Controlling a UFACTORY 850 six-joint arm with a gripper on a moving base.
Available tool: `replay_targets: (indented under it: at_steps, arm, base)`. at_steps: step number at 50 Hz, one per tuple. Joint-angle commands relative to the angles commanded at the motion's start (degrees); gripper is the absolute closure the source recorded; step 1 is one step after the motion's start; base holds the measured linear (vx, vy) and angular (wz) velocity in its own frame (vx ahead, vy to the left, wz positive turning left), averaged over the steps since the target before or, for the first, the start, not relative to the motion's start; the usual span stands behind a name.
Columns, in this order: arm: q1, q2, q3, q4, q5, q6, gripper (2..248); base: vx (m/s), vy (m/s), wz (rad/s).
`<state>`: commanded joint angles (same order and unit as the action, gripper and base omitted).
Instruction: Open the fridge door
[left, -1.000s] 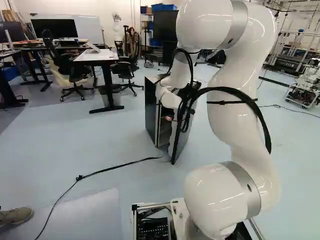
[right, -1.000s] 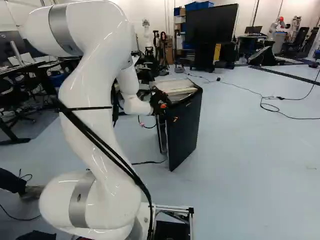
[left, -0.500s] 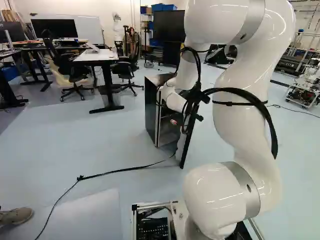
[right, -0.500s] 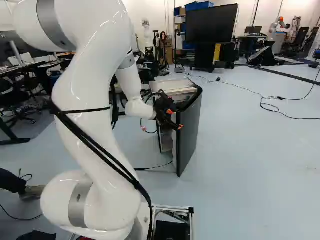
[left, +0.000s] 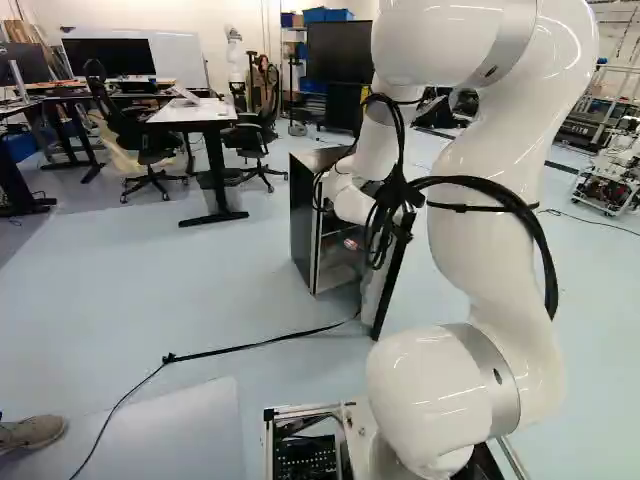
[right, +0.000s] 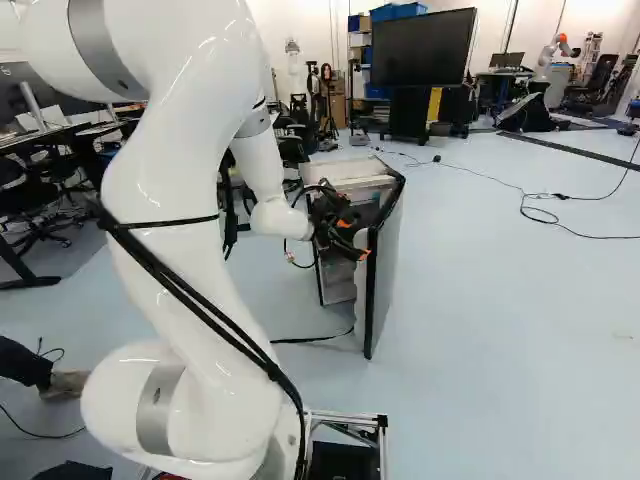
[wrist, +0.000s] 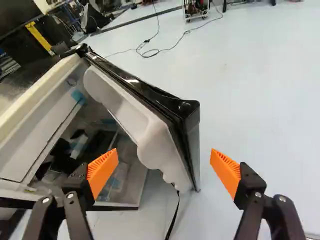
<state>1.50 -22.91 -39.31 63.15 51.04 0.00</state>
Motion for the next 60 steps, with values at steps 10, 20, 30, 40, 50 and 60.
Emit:
replay_targets:
  at_steps: [10,20,30,40,50,60]
  arm:
    - [-1.05,-0.22,-0.31,1.13,2.49,0.0,3]
    - [-2.76,-0.29,-0.4,2.45,3.43,0.0,3]
    - [-4.79,-0.39,-0.54,2.73,3.54,0.0,3]
    - [-6.97,-0.6,-0.83,2.73,3.54,0.0,3]
    - [-9.19,-0.9,-1.25,2.73,3.54,0.0,3]
    - [-11.41,-1.36,-1.89,2.73,3.54,0.0,3]
  base:
    - [0.0,0.0,0.0]
    - [0.0,0.0,0.0]
    - [0.0,0.0,0.0]
    - [0.0,0.0,0.0]
    - [0.0,0.0,0.0]
    - [0.0,0.0,0.0]
